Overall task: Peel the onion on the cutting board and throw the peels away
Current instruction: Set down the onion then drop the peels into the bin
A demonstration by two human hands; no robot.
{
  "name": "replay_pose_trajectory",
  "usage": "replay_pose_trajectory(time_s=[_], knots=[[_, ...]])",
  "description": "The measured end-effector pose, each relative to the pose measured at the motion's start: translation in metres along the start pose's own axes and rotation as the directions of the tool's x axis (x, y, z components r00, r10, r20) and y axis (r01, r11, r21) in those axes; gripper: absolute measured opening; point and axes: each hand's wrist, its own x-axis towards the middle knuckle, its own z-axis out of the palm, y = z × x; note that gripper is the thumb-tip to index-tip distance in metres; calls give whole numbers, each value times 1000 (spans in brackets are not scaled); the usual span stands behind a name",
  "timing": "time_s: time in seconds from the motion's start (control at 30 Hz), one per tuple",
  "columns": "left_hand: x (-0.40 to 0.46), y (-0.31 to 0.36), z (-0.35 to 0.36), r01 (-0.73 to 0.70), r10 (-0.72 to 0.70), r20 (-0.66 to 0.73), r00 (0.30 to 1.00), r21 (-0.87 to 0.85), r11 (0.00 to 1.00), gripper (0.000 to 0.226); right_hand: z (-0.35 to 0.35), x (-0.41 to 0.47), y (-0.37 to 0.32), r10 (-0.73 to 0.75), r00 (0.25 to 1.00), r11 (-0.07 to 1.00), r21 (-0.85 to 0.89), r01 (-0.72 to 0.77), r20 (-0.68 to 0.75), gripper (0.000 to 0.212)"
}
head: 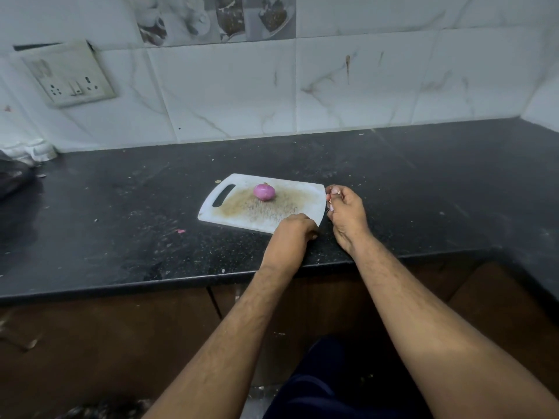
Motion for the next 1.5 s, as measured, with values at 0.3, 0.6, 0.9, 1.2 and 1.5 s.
replay_pose_trajectory(time_s=[0.3, 0.6, 0.9, 1.2, 1.5], knots=[[-11, 1, -6, 208, -316, -201, 927, -424, 881, 26, 5, -46, -9, 299, 954, 786, 571, -234, -20, 27], [4, -11, -14, 236, -270, -67, 961, -315, 919, 23, 31, -64, -22, 291, 952, 757, 585, -290, 94, 29], [-21, -3, -9, 94, -667, -14, 745, -988, 125, 20, 31, -80, -12, 335, 940, 727, 618, -299, 60, 25], [-113, 12, -56, -263, -788, 80, 610, -918, -296, 39, 100, -175, 14, 373, 870, 663, 563, -493, 322, 24], [-205, -47, -110, -392, -917, -6, 400, -905, -165, 60, 186, -250, 63, 530, 733, 638, 369, -676, 426, 28]])
